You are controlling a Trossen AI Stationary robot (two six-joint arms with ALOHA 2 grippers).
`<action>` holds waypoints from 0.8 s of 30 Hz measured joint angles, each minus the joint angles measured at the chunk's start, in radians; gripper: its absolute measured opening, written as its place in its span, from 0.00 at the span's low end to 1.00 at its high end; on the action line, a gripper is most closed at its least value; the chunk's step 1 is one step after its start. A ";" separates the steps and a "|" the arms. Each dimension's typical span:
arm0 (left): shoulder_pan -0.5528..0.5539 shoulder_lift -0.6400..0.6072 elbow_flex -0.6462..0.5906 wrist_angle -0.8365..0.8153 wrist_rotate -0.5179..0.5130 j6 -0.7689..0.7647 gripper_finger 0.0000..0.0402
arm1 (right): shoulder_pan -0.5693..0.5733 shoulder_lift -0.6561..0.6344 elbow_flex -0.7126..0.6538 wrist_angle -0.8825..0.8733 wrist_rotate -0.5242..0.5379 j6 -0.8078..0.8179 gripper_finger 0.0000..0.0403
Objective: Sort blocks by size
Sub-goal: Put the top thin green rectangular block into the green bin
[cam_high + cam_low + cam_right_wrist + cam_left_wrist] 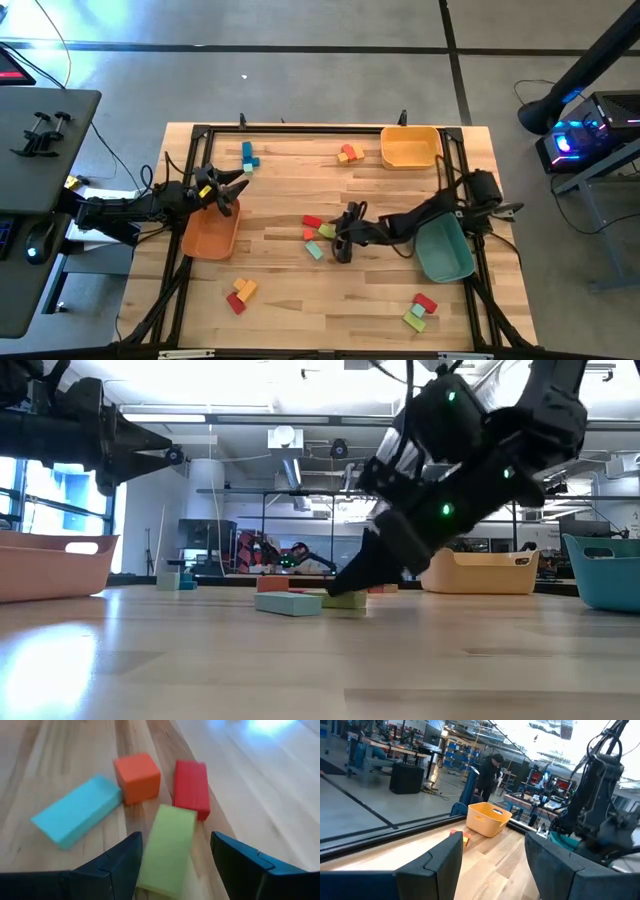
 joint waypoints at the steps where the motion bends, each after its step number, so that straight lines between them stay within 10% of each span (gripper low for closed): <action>1: 0.000 0.000 0.000 0.000 0.000 -0.005 0.50 | -0.002 0.007 0.002 -0.003 -0.003 0.015 0.58; 16: 0.000 0.000 0.000 -0.001 -0.001 -0.007 0.50 | -0.022 -0.011 -0.001 -0.099 -0.050 0.165 0.32; 24: 0.000 0.000 0.000 -0.002 -0.001 -0.007 0.50 | 0.144 -0.332 0.033 -0.636 0.177 0.378 0.32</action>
